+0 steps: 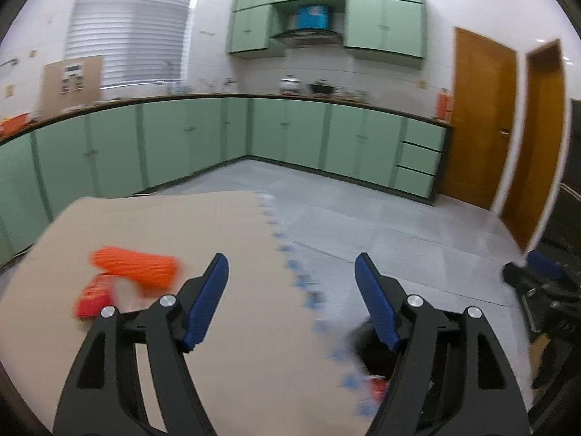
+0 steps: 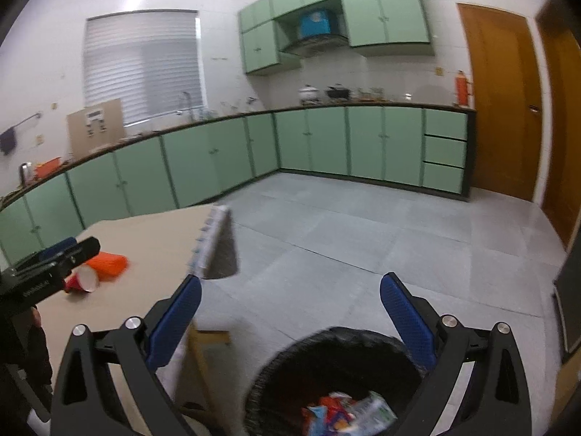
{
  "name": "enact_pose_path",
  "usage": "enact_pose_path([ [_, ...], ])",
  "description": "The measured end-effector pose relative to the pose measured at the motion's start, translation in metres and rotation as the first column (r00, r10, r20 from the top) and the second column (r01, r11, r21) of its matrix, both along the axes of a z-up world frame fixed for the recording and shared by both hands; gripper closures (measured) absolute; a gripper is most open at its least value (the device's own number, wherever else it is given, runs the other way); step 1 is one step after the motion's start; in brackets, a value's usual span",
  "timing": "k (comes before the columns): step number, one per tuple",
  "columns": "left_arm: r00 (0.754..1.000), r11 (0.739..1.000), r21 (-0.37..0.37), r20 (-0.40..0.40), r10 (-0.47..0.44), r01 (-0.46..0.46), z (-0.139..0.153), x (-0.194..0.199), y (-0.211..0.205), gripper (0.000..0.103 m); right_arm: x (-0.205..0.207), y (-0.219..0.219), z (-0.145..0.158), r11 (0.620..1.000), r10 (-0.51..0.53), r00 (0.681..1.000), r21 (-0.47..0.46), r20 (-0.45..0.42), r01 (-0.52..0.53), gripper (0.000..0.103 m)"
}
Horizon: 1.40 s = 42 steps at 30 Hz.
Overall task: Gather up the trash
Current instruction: 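Move both tools back over the red cup and orange net on the table, then grasp the red cup with the left gripper and lift it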
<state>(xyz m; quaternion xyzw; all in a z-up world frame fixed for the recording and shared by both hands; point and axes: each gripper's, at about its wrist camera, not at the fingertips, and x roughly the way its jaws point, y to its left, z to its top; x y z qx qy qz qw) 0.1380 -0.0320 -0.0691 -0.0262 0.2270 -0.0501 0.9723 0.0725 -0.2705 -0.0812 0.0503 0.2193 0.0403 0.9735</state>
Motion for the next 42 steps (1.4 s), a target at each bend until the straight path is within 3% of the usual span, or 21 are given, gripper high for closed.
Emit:
enact_pose_path([
  [7,0.985,0.984,0.036,-0.014,0.173,-0.172,-0.003,-0.003,0.082,0.033,0.027,0.073,-0.002,0.994,0.111,0.994,0.021,0.001,-0.111,0.006],
  [13,0.967,0.967,0.054,-0.044,0.250,-0.248,-0.010,0.008,0.131,0.029,0.049,0.132,-0.006,0.981,0.194,0.981,0.013,-0.010,-0.194,0.006],
  [30,0.949,0.970,0.027,-0.199,0.243,-0.243,-0.049,0.066,0.184,0.019,0.104,0.205,-0.030,0.964,0.265,0.961,0.018,-0.074,-0.265,0.006],
  [40,0.937,0.979,0.000,-0.291,0.196,-0.205,-0.065,0.087,0.185,0.020,0.114,0.214,-0.040,0.959,0.284,0.953,0.013,-0.104,-0.284,0.006],
  [42,0.929,0.978,0.008,-0.311,0.199,-0.207,-0.070,0.090,0.186,0.026,0.116,0.214,-0.040,0.959,0.282,0.954,0.013,-0.105,-0.283,0.006],
])
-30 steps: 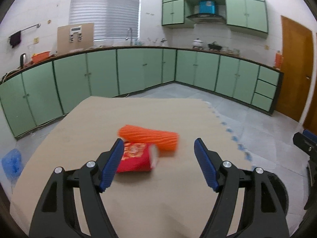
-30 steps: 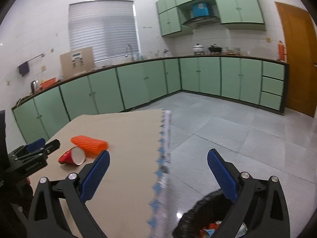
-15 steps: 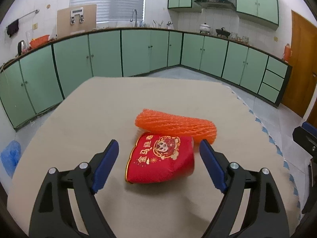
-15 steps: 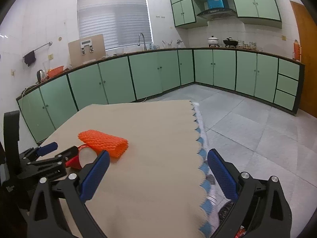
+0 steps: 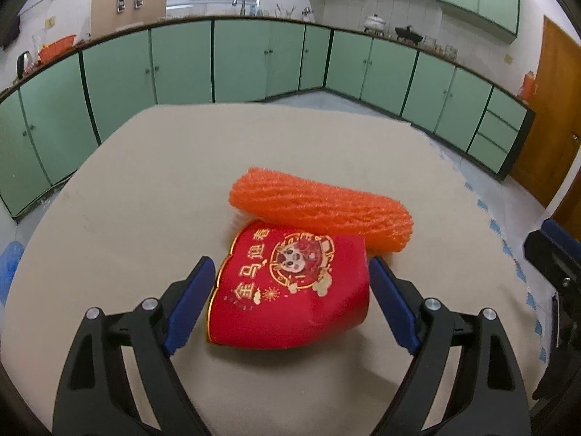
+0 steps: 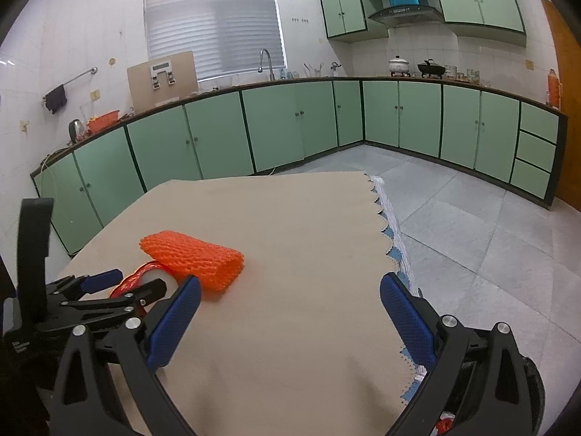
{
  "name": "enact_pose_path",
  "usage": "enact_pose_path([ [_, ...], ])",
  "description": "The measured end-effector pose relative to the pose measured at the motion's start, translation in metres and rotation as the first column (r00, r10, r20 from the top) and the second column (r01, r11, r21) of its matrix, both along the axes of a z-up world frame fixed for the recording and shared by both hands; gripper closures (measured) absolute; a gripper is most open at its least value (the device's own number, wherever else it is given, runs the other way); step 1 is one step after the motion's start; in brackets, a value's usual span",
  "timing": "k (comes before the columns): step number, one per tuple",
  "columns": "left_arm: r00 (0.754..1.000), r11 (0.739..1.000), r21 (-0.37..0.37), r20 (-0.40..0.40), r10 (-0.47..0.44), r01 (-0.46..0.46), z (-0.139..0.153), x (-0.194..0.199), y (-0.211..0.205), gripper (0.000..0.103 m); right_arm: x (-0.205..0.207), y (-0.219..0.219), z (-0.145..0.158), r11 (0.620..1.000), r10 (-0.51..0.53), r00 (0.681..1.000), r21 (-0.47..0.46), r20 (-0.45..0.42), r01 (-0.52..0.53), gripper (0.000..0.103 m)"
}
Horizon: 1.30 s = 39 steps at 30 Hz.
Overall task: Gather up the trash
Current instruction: 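Grasp the red cup with the left gripper and lift it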
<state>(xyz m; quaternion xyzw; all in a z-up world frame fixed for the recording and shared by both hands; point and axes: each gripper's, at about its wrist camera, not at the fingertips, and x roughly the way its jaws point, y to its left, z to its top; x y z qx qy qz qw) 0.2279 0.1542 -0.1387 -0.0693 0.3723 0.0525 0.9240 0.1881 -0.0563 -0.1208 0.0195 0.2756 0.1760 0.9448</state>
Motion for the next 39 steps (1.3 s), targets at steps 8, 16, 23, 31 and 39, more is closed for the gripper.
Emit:
enact_pose_path([
  [8,0.999,1.000,0.006,0.034,-0.009,0.009,0.006,-0.009,-0.006,0.063,0.002,0.004,-0.001,1.000,0.009,1.000,-0.008,-0.004,-0.010,0.006],
  [16,0.998,1.000,-0.015,0.056,0.019,-0.018,0.013,-0.026,0.009,0.049,0.007,0.023,-0.002,0.998,0.055,0.998,-0.026,-0.011,-0.055,0.006],
  [23,0.999,0.996,-0.077,-0.012,0.049,-0.050,-0.004,-0.016,0.029,0.018,0.008,0.032,-0.006,0.997,0.072,0.997,-0.038,-0.025,-0.073,0.006],
  [31,0.996,0.996,-0.082,-0.083,0.019,-0.026,-0.015,-0.003,0.028,0.024,0.009,0.032,-0.006,0.997,0.066,0.998,-0.038,-0.022,-0.066,0.006],
  [39,1.000,0.997,-0.069,-0.006,0.024,-0.025,-0.001,-0.017,0.026,0.026,0.009,0.037,-0.007,0.996,0.075,0.997,-0.044,-0.019,-0.075,0.006],
])
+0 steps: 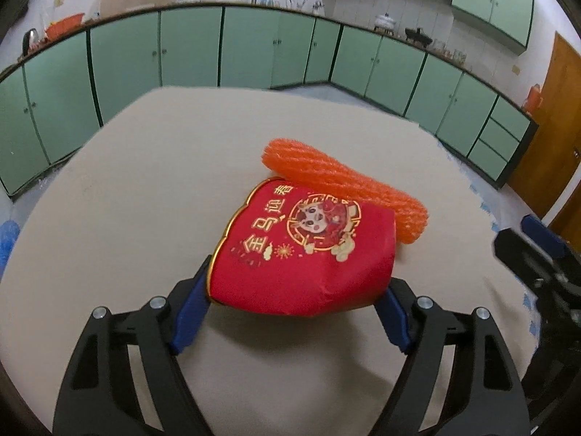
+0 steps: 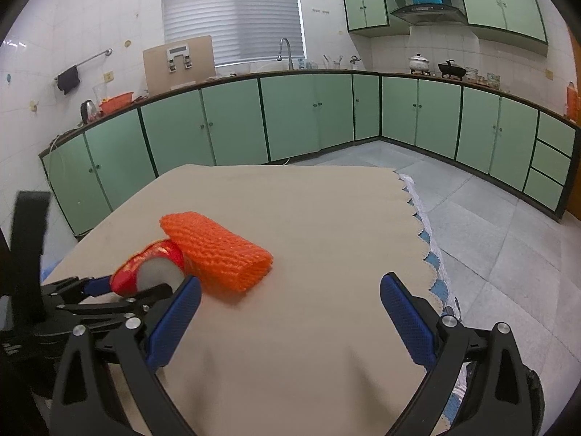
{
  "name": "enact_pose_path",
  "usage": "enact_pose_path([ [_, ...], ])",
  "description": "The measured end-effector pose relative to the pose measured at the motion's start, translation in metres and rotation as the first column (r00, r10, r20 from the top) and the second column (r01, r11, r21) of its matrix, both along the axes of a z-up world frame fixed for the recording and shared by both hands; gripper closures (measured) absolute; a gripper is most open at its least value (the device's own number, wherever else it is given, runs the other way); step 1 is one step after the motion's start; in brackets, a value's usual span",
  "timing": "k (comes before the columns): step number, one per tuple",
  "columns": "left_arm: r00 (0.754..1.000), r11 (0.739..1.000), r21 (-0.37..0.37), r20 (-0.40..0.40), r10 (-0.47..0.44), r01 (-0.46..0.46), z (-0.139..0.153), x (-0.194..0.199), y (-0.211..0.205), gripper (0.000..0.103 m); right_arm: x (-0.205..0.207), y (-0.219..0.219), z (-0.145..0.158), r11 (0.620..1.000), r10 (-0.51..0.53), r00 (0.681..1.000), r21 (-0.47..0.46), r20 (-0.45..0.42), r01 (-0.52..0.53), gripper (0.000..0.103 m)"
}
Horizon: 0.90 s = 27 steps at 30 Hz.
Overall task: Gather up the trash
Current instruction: 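Grasp the red cup with the left gripper and lift it, then grasp the orange foam net with the right gripper while the left gripper holds the red cup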
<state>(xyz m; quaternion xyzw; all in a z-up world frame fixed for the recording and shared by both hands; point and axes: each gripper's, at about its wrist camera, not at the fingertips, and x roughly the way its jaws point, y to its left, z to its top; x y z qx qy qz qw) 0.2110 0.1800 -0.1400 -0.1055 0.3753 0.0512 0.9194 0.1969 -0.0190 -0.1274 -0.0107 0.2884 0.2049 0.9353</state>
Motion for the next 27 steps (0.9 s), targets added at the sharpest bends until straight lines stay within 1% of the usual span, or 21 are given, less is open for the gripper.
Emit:
enact_pose_path([
  [4,0.999,1.000,0.011,0.028,0.027,-0.027,0.009,-0.016,0.005,0.026,0.003,0.006,0.001,1.000,0.008,1.000,-0.001,-0.002,-0.008,0.006],
  [7,0.996,0.996,0.039,0.043,0.083,-0.084,0.014,-0.032,0.019,0.026,0.006,0.014,0.001,1.000,0.020,1.000,-0.002,-0.004,-0.020,0.006],
  [9,0.991,0.991,0.052,0.047,0.122,-0.125,0.015,-0.036,0.028,0.026,0.008,0.021,-0.001,0.999,0.033,0.999,0.002,-0.010,-0.033,0.006],
  [13,0.986,0.985,0.059,0.045,0.162,-0.164,0.017,-0.030,0.043,0.026,0.016,0.043,-0.005,0.998,0.059,0.998,0.003,-0.026,-0.059,0.006],
  [15,0.985,0.982,0.080,0.048,0.166,-0.170,0.020,-0.023,0.047,0.026,0.020,0.054,-0.007,0.998,0.064,0.997,-0.006,-0.031,-0.064,0.006],
  [20,0.983,0.979,0.104,0.053,0.173,-0.178,0.021,-0.013,0.049,0.026,0.035,0.067,-0.012,1.000,0.028,0.998,-0.011,-0.064,-0.029,0.006],
  [22,0.983,0.978,0.103,0.054,0.176,-0.180,0.021,-0.008,0.050,0.026,0.042,0.073,-0.017,0.999,0.020,0.995,-0.028,-0.098,-0.023,0.006],
  [24,0.983,0.978,0.105,0.054,0.177,-0.181,0.020,-0.009,0.051,0.026,0.048,0.077,-0.023,0.998,0.014,0.990,-0.059,-0.139,-0.022,0.010],
  [25,0.983,0.978,0.102,0.054,0.178,-0.183,0.018,-0.010,0.051,0.026,0.051,0.080,-0.025,0.997,0.015,0.988,-0.069,-0.156,-0.026,0.015],
  [27,0.982,0.978,0.093,0.049,0.183,-0.187,0.016,-0.010,0.055,0.026,0.055,0.082,-0.029,0.996,0.039,0.980,-0.069,-0.193,-0.054,0.030],
])
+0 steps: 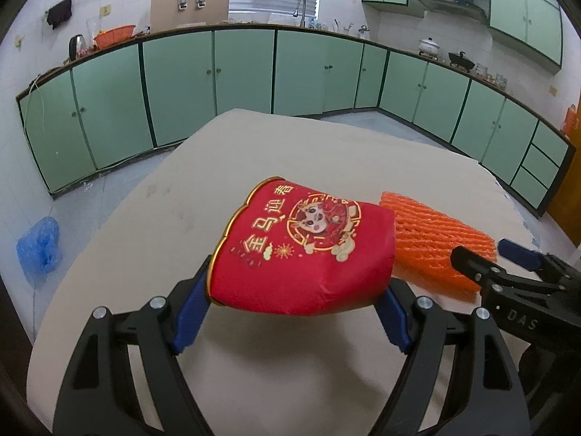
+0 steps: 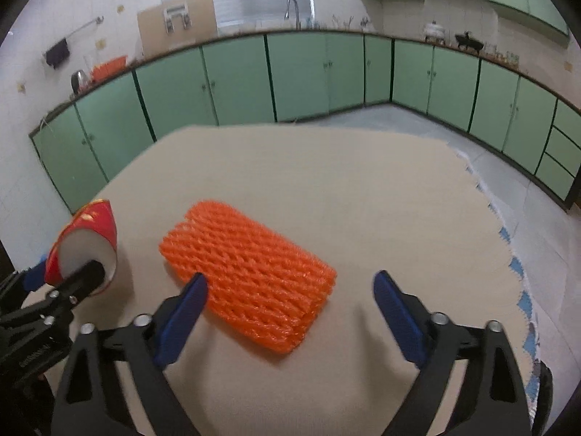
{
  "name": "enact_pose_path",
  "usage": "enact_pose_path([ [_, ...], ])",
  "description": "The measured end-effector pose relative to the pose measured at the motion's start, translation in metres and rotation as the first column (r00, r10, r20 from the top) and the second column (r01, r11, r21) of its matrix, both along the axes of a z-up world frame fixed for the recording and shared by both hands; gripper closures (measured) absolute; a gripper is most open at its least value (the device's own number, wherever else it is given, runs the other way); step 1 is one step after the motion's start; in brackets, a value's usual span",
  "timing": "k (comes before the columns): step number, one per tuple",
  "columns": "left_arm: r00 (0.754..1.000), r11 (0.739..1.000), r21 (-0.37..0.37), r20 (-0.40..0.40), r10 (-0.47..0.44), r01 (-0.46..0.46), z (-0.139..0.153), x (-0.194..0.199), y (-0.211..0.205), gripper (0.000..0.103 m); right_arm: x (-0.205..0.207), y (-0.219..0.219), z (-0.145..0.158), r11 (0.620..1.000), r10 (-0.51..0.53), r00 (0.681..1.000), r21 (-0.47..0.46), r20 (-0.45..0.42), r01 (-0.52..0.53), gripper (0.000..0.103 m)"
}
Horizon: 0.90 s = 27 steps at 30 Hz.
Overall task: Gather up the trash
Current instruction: 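Grasp the orange foam net with the right gripper while the left gripper holds the red cup, then carry the red cup and orange net over the black bin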
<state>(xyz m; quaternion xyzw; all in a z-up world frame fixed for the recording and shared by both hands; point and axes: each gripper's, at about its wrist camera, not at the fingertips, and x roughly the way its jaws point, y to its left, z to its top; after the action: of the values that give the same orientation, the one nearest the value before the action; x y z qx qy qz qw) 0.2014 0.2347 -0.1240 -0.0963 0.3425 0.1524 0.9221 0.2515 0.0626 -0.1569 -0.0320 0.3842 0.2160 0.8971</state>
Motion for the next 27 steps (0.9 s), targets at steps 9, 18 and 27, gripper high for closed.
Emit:
enact_pose_path([
  [9,1.000,1.000,-0.007,-0.004,0.010,-0.010,-0.001,-0.003,0.004,0.026,-0.012,0.003,0.000,0.998,0.065,0.998,0.011,-0.007,-0.065,0.097],
  [18,1.000,1.000,-0.008,0.010,-0.003,0.003,-0.001,-0.005,0.000,0.026,-0.033,-0.027,0.019,0.997,0.009,0.995,0.072,0.095,-0.016,0.097],
  [27,0.996,0.997,-0.014,0.044,-0.078,0.079,0.012,-0.002,-0.028,0.026,-0.052,-0.083,0.043,0.992,-0.081,0.985,0.107,0.150,0.065,0.097],
])
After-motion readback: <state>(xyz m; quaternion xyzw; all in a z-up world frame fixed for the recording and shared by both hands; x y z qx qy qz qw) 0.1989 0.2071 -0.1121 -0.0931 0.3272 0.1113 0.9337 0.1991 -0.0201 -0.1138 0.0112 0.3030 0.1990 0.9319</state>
